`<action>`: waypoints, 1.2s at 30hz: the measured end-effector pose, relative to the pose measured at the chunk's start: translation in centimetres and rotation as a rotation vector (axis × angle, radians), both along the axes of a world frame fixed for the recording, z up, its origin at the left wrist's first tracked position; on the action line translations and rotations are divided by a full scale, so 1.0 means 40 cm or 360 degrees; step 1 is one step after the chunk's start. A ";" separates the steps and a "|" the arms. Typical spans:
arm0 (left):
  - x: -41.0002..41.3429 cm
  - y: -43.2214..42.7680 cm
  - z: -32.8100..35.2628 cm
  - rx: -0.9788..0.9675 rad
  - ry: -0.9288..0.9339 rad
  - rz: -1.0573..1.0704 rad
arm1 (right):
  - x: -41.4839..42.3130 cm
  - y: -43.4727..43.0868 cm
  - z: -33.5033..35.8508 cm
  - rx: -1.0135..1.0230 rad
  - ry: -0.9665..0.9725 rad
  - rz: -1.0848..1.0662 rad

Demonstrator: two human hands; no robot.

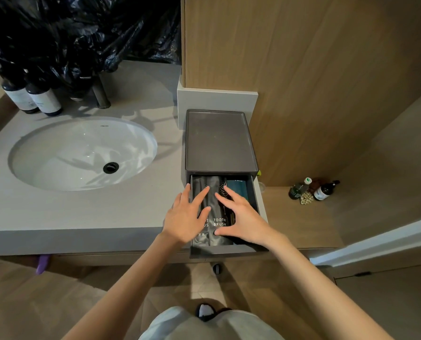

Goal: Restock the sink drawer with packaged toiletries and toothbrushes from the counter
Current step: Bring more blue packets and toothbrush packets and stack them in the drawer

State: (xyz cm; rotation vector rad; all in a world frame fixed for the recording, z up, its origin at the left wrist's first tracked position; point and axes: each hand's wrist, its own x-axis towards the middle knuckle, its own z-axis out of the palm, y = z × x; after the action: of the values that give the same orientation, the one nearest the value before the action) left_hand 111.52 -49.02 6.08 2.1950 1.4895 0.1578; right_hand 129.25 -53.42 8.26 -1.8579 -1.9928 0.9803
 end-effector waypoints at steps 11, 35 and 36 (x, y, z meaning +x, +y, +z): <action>0.006 0.024 0.007 0.0000 0.0025 0.0035 | 0.007 0.013 -0.007 -0.0086 -0.0283 0.0231; -0.165 -0.164 0.217 0.0107 -0.0814 0.0591 | -0.010 -0.031 0.212 0.0628 0.0235 0.0026; -0.187 -0.183 0.215 0.0110 -0.0951 0.0686 | -0.028 -0.029 0.217 0.0647 0.0294 0.0023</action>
State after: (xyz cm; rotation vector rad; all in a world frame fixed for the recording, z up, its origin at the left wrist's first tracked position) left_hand 104.06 -56.33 14.66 1.6223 1.5705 0.9274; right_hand 128.14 -54.59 16.95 -1.4819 -1.9224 0.6587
